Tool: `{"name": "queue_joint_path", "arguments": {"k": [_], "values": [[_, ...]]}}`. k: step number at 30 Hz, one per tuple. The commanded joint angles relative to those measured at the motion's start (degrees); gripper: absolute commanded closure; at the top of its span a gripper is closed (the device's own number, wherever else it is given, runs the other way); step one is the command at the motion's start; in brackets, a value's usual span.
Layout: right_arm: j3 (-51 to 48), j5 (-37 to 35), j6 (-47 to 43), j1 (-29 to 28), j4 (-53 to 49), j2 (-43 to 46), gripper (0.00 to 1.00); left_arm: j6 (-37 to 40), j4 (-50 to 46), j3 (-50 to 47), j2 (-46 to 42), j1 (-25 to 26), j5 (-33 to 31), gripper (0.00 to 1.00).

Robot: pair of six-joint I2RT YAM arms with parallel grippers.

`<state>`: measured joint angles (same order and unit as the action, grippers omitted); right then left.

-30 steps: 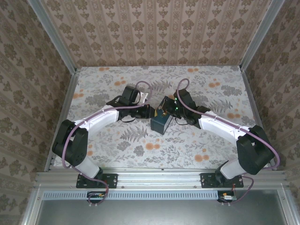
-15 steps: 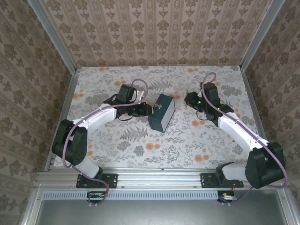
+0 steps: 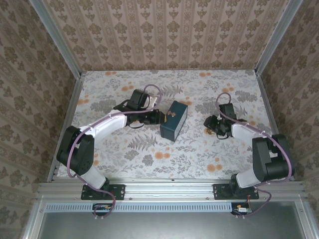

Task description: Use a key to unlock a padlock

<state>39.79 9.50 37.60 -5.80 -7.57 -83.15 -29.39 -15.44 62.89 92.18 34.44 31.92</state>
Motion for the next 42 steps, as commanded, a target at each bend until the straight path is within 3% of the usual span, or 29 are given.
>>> {"name": "queue_joint_path", "arguments": {"k": [1,4,10,17,24,28,32,36,42], "values": [[2.5,1.5,-2.3,-2.5,-3.2,6.9,0.55,-1.3,-4.3,0.6,1.7,0.4,-2.3,0.79],[1.2,3.4,0.6,-6.9,-1.2,8.0,0.66,-1.4,-4.5,1.0,1.8,0.4,-2.6,0.79],[-5.0,8.6,11.8,-15.0,20.9,-0.9,0.88,-1.6,-4.6,1.8,2.4,0.5,-2.8,0.79],[-2.5,9.5,15.6,-20.0,34.1,-13.0,0.90,-1.8,-4.9,1.9,1.5,0.7,-2.5,0.79],[6.6,9.9,16.0,-24.0,37.8,-23.6,0.90,-2.5,-4.5,0.8,-1.4,0.5,-3.6,0.79],[15.2,11.1,15.8,-26.3,35.9,-30.5,0.89,-1.6,-6.0,1.5,-2.9,-0.1,-4.7,0.79],[21.1,10.8,12.7,-26.6,28.0,-33.3,0.81,-0.7,-6.5,2.0,-1.6,-1.2,-5.1,0.79],[23.1,6.5,6.0,-24.7,14.2,-30.9,0.73,-0.1,-6.7,3.1,0.7,-1.2,-5.7,0.79],[23.4,-0.2,-6.5,-20.5,-2.9,-25.1,0.72,1.0,-7.3,7.6,3.5,-0.7,-7.1,0.79]]}}
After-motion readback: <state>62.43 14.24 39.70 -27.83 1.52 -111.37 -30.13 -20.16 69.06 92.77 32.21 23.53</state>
